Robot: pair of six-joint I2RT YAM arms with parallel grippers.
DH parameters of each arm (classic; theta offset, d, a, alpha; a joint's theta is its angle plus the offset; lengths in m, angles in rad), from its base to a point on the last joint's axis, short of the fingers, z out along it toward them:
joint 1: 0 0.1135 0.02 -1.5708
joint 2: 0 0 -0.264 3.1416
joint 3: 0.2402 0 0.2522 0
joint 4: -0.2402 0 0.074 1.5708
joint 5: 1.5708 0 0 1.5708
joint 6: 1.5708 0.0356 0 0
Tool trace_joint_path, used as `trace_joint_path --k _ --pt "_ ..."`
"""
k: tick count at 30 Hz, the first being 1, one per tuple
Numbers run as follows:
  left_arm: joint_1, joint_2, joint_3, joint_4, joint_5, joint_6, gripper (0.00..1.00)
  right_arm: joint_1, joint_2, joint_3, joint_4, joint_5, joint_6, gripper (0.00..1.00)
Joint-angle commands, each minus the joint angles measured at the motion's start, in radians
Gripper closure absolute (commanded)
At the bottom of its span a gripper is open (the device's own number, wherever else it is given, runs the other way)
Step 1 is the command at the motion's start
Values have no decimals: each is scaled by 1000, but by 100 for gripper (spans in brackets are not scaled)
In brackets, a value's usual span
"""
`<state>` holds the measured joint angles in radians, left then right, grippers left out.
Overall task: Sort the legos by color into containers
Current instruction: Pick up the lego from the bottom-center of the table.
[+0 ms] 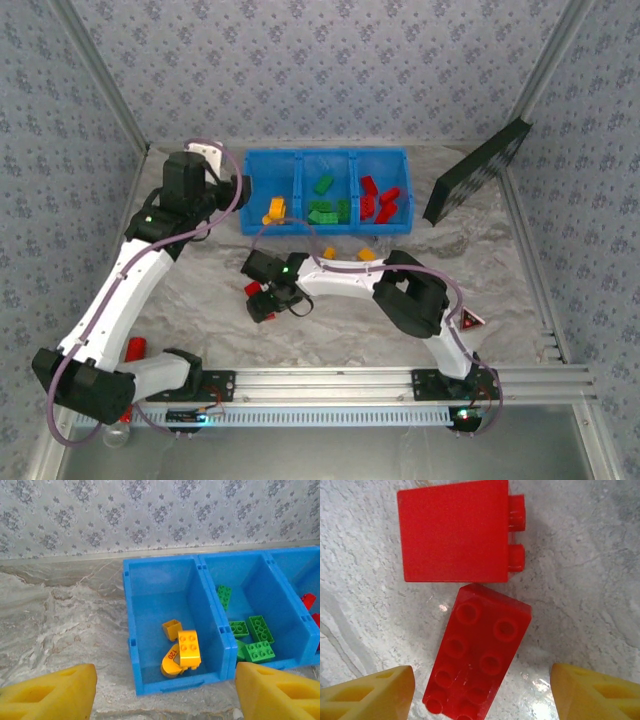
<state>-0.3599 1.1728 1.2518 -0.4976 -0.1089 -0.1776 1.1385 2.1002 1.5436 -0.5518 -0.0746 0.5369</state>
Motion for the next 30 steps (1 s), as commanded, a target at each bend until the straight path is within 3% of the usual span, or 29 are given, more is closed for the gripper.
trace_joint_path --k 1,7,11,16,23,30 --pt "6 -18 -5 -13 -24 -6 26 0 39 44 -83 29 25 29" --pt "6 -26 -23 0 -17 -6 26 0 54 45 -94 44 31 41" --pt "6 -24 -28 -1 -17 -3 26 -4 49 30 -99 55 25 56" --pt "7 -24 -36 -4 -15 -3 26 -24 12 -21 -103 73 10 65" --pt "7 -19 -37 -4 -8 -5 26 -70 -115 -133 -134 94 -15 69" --pt "7 -7 -42 -5 13 -19 26 -125 -346 -220 -259 143 -68 69"
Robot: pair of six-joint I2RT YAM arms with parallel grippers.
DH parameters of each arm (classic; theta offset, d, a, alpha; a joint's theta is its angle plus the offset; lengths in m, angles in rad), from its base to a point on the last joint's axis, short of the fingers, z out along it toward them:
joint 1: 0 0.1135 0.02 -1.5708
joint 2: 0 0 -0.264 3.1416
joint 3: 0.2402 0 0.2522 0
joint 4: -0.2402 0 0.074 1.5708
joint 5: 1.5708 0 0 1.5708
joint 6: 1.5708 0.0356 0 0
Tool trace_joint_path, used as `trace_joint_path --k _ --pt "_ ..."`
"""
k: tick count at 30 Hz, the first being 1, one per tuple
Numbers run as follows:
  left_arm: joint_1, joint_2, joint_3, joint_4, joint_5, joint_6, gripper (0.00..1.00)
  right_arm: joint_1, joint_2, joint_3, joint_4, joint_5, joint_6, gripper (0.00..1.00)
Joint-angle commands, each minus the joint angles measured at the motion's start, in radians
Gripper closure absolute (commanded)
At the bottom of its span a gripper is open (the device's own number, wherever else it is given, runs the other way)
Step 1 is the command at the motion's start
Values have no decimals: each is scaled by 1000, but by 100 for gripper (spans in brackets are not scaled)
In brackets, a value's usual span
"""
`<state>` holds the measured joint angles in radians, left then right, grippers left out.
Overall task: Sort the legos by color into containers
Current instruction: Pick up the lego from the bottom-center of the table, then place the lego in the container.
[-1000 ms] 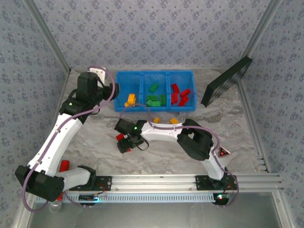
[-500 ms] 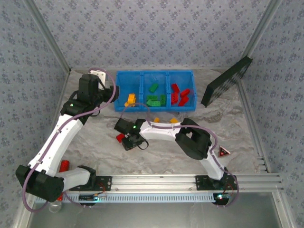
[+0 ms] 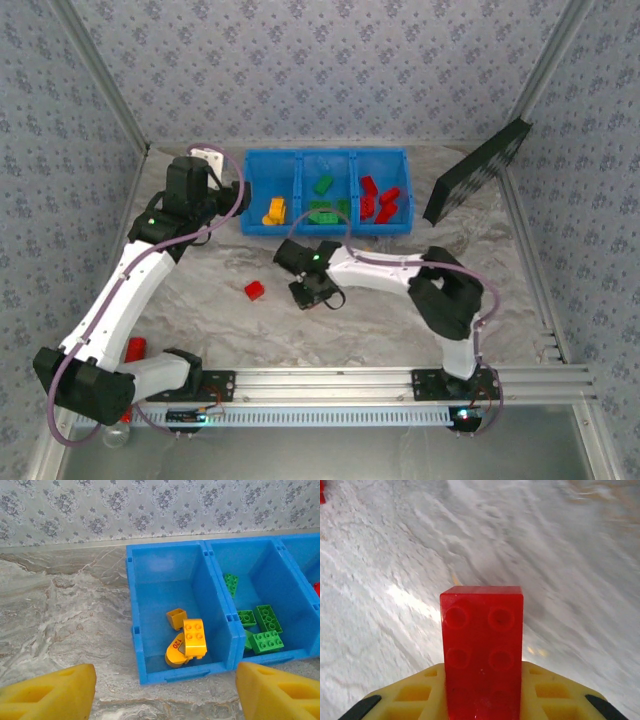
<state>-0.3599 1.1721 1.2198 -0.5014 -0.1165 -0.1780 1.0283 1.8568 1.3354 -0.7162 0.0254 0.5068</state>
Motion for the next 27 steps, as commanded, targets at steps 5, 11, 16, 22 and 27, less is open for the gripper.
trace_joint_path --k 5,11,16,22,27 --pt "6 1 -15 -19 34 -23 26 -126 -252 -33 -167 84 -101 69" --pt "-34 4 -34 -55 64 3 27 -329 -330 -4 -162 94 -216 69" --pt "-140 20 -85 -74 80 -40 27 -475 -277 70 -94 73 -293 68" --pt "-285 81 -199 -14 124 -151 27 -590 -121 197 -35 29 -350 68" --pt "-401 152 -244 72 131 -233 27 -646 13 311 -37 25 -375 67"
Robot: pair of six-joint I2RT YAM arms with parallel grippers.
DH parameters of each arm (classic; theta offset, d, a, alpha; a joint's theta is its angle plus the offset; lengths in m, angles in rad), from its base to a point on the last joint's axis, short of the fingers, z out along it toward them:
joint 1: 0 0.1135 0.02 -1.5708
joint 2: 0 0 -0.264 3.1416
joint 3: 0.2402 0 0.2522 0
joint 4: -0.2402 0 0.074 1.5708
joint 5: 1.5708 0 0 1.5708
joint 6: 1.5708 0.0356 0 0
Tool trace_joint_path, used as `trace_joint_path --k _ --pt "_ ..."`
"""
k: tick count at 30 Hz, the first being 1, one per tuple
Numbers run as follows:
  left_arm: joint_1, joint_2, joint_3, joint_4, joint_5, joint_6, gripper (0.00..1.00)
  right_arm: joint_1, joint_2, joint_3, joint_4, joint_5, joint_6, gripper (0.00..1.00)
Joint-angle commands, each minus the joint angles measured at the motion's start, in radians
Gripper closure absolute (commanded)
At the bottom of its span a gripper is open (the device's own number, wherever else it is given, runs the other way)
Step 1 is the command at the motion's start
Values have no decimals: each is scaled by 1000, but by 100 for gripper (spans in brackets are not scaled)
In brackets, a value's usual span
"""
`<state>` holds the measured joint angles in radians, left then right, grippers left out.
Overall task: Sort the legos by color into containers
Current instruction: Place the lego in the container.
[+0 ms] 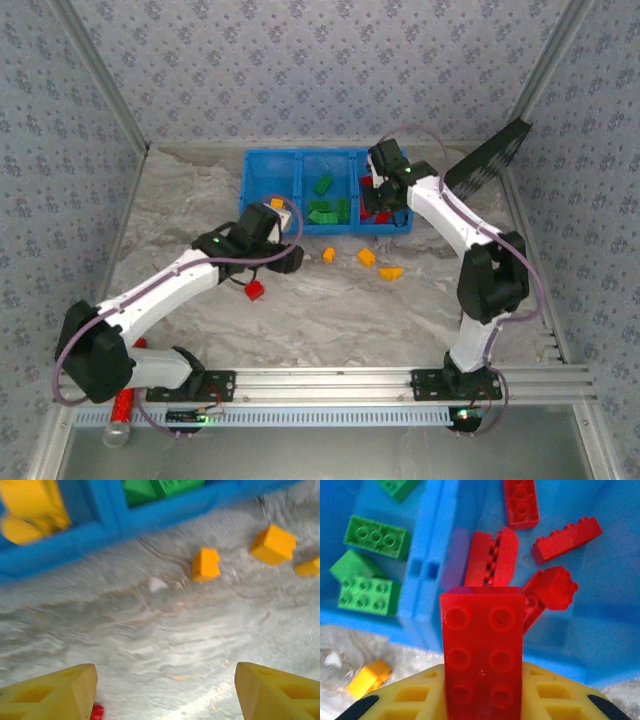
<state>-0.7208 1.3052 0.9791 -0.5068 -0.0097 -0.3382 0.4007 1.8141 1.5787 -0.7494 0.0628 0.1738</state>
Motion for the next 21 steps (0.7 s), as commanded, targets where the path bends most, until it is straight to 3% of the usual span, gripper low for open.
trace_joint_path --k 1,9,21 --pt "-58 36 -6 92 21 -86 27 -28 84 93 -8 -11 -47 67" --pt "-124 192 33 166 2 -101 27 -75 232 233 -29 -19 -69 66" --pt "-137 412 155 204 -46 -40 27 -94 318 302 -35 -27 -78 61"
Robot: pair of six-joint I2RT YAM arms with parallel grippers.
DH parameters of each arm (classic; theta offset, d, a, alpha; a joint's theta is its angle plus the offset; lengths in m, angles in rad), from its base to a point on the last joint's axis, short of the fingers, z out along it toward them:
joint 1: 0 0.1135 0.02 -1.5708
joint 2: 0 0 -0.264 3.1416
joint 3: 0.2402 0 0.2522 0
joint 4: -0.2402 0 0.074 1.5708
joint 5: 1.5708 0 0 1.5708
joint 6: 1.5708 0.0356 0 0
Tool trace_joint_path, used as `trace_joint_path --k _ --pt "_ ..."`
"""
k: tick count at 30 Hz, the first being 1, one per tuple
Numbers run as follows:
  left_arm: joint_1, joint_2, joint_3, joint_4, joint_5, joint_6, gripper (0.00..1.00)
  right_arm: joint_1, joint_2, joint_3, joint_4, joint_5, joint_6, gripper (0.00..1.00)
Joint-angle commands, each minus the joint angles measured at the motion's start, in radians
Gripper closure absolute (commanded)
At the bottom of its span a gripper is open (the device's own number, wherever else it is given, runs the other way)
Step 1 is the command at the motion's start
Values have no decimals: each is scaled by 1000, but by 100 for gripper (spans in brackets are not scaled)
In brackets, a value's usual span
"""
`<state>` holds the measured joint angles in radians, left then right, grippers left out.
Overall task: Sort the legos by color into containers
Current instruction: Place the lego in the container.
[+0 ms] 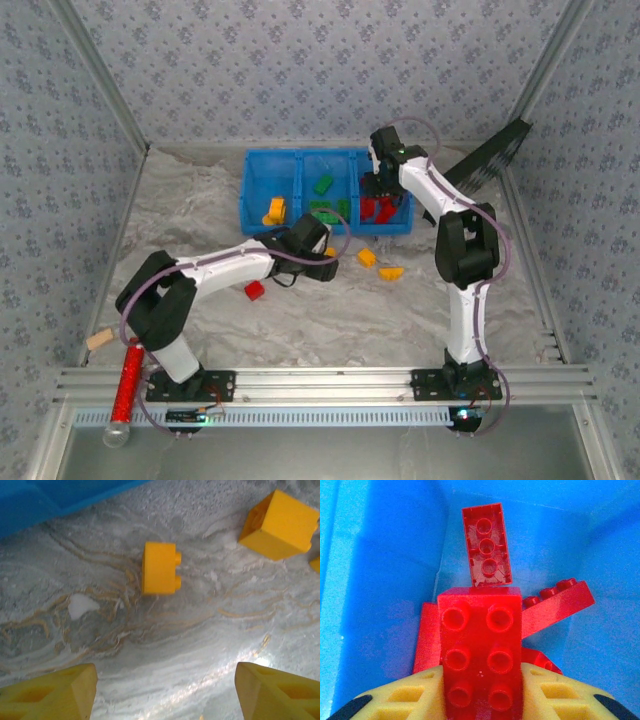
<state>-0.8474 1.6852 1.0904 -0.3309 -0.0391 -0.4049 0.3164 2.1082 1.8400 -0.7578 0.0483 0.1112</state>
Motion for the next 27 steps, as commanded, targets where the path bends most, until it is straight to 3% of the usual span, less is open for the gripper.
trace_joint_path --k 1,13,21,27 --pt "-9 48 52 32 -16 29 27 -11 26 41 -24 -15 -15 60" --pt "-10 185 148 18 -47 58 26 -22 -2 52 -22 -23 -19 47" --pt "-11 239 188 17 -68 70 29 -15 -116 4 -18 -38 -10 45" --pt "-10 278 203 44 -62 76 37 -5 -250 -79 -9 -34 11 44"
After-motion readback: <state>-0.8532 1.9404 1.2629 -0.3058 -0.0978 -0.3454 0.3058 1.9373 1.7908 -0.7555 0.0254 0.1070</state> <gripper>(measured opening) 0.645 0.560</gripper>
